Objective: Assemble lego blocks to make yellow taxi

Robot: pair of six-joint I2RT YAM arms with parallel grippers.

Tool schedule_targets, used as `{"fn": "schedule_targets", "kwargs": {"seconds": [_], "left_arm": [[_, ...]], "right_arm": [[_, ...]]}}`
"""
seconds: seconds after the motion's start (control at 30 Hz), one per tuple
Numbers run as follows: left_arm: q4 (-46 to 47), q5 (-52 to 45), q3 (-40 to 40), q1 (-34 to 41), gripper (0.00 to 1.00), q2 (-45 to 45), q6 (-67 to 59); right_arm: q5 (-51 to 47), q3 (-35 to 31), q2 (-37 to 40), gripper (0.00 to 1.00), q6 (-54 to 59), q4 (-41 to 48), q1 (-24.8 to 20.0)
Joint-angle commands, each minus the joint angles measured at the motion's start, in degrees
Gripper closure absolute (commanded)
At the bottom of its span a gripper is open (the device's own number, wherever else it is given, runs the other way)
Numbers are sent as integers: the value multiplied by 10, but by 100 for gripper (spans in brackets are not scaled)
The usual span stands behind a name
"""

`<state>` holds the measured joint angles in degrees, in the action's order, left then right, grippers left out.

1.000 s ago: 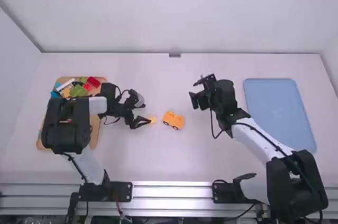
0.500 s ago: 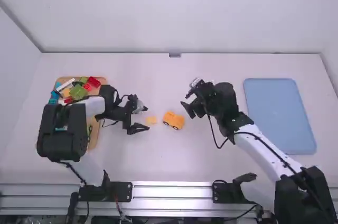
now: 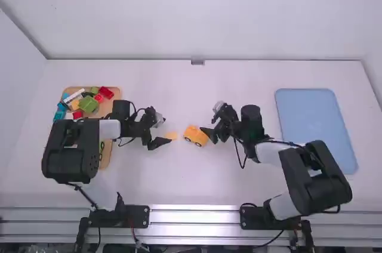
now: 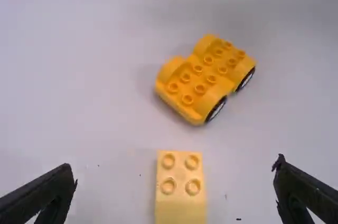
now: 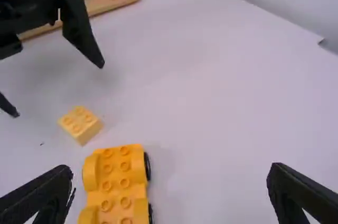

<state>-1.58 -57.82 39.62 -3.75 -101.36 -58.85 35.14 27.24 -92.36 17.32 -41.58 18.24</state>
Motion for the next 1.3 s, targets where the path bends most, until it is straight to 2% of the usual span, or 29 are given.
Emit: {"fn": "schedule_targets", "kwargs": {"seconds": [0.0,0.13,0.23,0.43,0.67,0.87,1.0,1.07,1.27], "left_arm": [[-24,-10,-24,8,1,7,31],[-77,-10,-47,9,1,7,43],[-113,7,-55,5,1,7,96],[-122,18,-55,12,1,7,115],[-126,16,-55,15,1,7,115],[-123,-14,-55,14,1,7,115],[-124,-12,-55,19,1,7,115],[-122,-12,-55,17,1,7,115],[-124,-11,-55,20,1,7,115]], "right_arm": [[56,-3,-35,2,12,-21,-3],[56,-3,-66,2,29,-28,2],[56,-3,-85,2,70,-29,14],[48,-3,-89,2,97,-30,25],[44,-3,-89,2,97,16,4],[112,-3,-89,2,118,22,-6],[84,-8,-89,2,134,44,1],[79,-17,-89,2,134,25,4],[82,-81,-57,2,124,-146,-12]]}}
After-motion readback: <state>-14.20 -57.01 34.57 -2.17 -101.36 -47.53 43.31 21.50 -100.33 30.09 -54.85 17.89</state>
